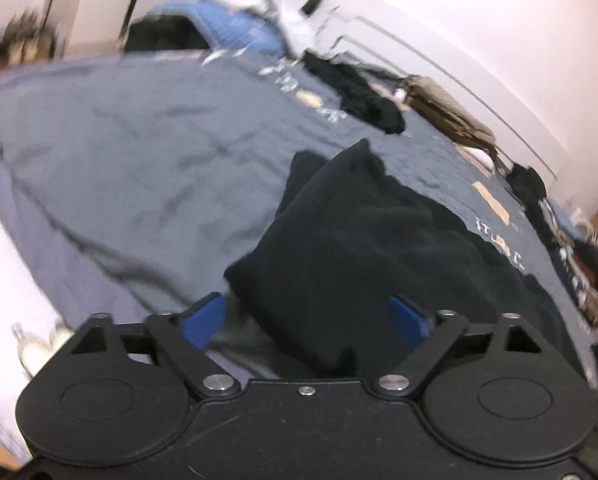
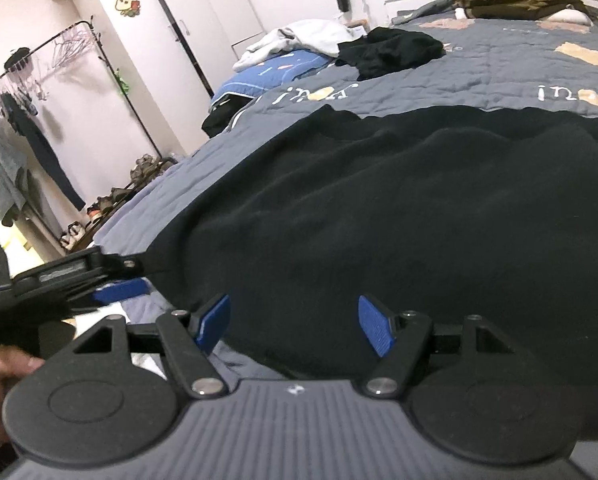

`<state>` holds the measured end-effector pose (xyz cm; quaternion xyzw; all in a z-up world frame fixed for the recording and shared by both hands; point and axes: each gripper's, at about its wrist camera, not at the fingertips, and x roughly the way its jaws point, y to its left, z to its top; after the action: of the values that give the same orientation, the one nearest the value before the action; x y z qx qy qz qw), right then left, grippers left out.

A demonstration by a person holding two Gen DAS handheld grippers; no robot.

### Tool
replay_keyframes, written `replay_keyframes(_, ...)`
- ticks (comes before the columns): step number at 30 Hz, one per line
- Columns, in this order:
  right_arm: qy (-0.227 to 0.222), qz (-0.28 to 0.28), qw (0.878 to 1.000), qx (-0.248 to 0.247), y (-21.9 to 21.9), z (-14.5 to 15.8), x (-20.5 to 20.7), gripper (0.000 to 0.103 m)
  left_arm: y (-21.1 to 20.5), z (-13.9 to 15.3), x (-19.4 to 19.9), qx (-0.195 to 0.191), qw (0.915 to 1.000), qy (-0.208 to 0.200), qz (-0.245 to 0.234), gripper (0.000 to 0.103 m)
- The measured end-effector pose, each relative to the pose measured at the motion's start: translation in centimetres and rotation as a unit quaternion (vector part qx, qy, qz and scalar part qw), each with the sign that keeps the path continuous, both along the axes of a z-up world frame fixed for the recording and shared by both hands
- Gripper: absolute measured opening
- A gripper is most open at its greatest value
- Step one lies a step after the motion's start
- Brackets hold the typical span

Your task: Fold clothes

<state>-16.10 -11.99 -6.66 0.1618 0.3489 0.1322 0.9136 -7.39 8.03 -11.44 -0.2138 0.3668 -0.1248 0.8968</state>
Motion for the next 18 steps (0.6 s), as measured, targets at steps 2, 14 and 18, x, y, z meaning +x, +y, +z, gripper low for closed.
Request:
replay_keyframes(2,0.002,0.0,1.0,-0.001,0.1,-0.1,0.0,0.07,0.5,-0.6,0.3,-0.02,0.9997,0.011,0.012,0.05)
replay_keyframes(14,0.001,-0.014,1.0,0.009,-0.3,-0.1,-0.2,0.07,0.1,-1.9,1.8,-0.031,0.9977,0.009,0.059,0.056)
replay_keyframes(18,-0.005,-0.012,1.0,0.012,-0.3,0.1,-0.4,0.07,-0.2,-0.5,0.9,-0.042,0.9974,-0.039,0.043,0.038)
